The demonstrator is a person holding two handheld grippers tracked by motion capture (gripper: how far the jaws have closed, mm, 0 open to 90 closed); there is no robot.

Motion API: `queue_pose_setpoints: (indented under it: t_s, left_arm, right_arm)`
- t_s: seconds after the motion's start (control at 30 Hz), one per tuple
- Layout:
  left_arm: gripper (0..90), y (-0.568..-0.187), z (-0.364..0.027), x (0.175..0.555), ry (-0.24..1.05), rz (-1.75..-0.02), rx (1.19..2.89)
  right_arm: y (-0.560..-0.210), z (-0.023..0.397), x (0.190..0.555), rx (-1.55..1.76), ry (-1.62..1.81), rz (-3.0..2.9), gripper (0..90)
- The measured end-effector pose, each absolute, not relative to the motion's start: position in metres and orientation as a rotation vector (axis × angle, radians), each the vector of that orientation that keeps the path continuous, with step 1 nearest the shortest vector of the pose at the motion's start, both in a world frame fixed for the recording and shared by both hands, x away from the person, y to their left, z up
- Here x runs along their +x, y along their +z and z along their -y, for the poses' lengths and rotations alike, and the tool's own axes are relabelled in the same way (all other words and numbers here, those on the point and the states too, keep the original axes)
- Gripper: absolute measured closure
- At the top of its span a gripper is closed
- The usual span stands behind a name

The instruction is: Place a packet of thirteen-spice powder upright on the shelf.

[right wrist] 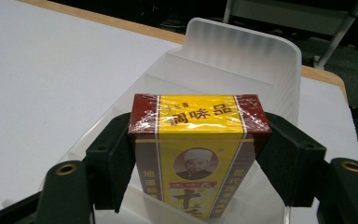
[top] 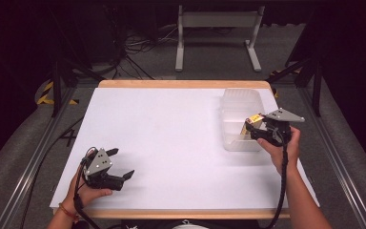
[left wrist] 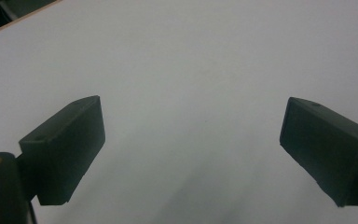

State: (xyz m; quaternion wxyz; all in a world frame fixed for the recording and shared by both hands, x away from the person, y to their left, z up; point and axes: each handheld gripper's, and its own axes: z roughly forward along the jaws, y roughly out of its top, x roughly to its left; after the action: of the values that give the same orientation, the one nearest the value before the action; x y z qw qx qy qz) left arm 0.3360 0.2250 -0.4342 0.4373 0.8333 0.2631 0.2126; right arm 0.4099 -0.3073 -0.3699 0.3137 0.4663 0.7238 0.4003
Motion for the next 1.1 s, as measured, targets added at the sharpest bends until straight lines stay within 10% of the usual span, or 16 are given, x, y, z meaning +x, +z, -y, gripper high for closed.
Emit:
queue_pose_setpoints:
  t_s: [1.1]
  left_arm:
    - [7.3, -0.433, -0.211, 0.349, 0.496, -0.611, 2.085]
  right_arm:
    - [-0.357, 0.308, 0.388, 1.138, 0.962, -1.962, 26.5]
